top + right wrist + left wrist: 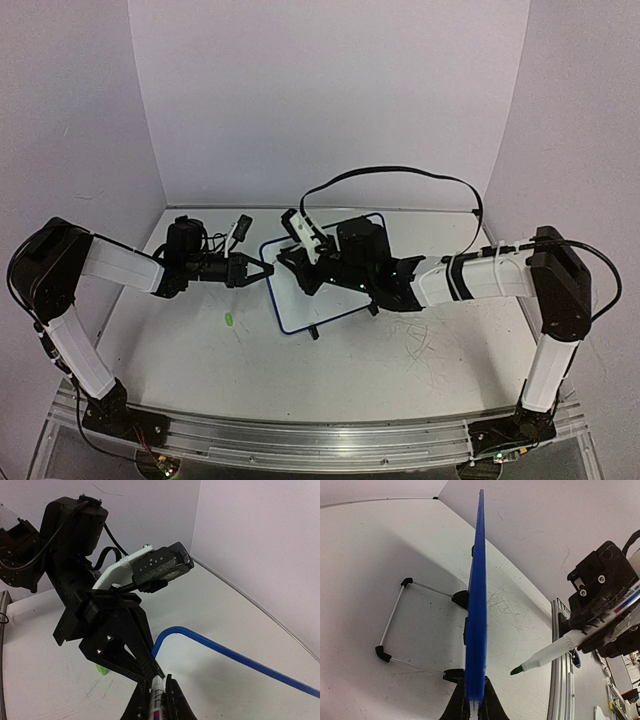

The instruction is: Write a sentence on the whiteboard

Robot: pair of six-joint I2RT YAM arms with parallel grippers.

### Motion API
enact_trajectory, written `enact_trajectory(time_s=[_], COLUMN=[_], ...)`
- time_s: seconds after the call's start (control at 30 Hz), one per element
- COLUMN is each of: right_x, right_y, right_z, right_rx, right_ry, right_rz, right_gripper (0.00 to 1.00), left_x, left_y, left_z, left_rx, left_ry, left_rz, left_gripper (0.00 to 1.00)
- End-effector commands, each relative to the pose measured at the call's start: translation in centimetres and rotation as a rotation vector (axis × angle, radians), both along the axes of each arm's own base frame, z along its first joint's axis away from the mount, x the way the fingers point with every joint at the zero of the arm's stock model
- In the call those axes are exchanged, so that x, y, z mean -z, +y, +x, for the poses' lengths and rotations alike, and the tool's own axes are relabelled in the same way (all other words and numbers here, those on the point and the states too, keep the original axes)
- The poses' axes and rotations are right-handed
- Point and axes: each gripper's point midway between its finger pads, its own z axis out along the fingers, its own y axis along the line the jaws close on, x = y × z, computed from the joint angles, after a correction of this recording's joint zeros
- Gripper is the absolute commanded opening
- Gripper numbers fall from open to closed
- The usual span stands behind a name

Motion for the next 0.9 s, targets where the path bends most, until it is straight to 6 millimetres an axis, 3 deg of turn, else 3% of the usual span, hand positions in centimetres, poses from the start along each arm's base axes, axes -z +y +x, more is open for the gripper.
enact_trajectory(time_s=[0.0,0.1,0.27,0.33,0.57,0.87], right_x=[-2.3,-2.5,-2.6,-2.6,-3.0,-3.1], right_y=[0.6,0.3,-0.1,-0.1,0.1,1.0], right_z=[0.8,0.8,0.7,0.7,0.4,0.1], right_rx=[0.04,0.049,0.056,0.054,0.037,0.014], right_ry=[-0.036,-0.04,-0.043,-0.044,-0.043,-0.039], right_rz=[0.059,0.065,0.07,0.07,0.08,0.084], right_gripper=[0.0,0.0,0.0,0.0,0.0,0.0], left_x=[-0.7,-0.8,-1.6,-2.1,-1.6,-1.6], left_y=[0.6,0.6,1.2,1.3,1.2,0.9], left_z=[0.7,0.6,0.5,0.4,0.2,0.6], left_rx=[-0.029,-0.029,-0.052,-0.059,-0.026,-0.016], left_ry=[-0.044,-0.043,-0.059,-0.07,-0.036,-0.037], left_rz=[0.007,0.006,0.001,-0.004,-0.013,-0.017], left_gripper=[0.02,0.05,0.29,0.34,0.28,0.14])
